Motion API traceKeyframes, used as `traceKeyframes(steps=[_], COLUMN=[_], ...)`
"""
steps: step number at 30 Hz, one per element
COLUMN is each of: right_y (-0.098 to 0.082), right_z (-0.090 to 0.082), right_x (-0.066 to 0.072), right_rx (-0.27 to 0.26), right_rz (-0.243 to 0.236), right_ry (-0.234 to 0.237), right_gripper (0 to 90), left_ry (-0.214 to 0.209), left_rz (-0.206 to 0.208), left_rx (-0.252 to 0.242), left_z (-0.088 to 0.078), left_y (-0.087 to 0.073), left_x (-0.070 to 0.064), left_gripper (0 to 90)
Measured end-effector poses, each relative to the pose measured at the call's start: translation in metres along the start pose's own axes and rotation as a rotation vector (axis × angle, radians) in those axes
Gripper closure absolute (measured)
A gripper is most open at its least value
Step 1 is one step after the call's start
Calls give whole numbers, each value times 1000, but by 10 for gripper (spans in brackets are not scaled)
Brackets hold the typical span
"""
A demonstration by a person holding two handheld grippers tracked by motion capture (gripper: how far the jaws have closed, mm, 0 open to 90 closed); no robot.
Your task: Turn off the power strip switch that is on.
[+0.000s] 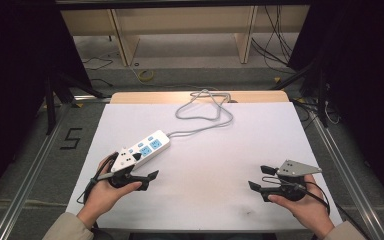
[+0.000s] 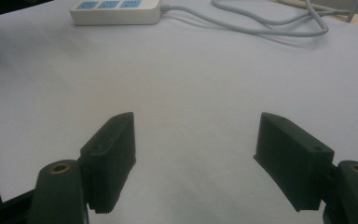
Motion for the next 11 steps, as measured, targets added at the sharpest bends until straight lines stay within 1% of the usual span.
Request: traceKeyframes(steps=[5,11], right_y=[0,0], right_z=[0,0], right_x=[0,0], right_rx=[1,2], right_rz=[1,2], right_ry=[-1,0], right_gripper=[290,290], left_ry=[-4,-3], left_rz=[21,22], left_rx=[16,21], left_z=[2,3], left_y=[0,-1], left_x=[-2,-1], left_gripper=[161,161])
Point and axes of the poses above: each handheld gripper's, and its own axes: z roughly forward along the jaws, y roughly out of its top, x roughly to its left, the point moved 1 cm from there along z, roughly forward along the jaws, and after that the axes turned 3 degrees about z, right-handed, at the moved point
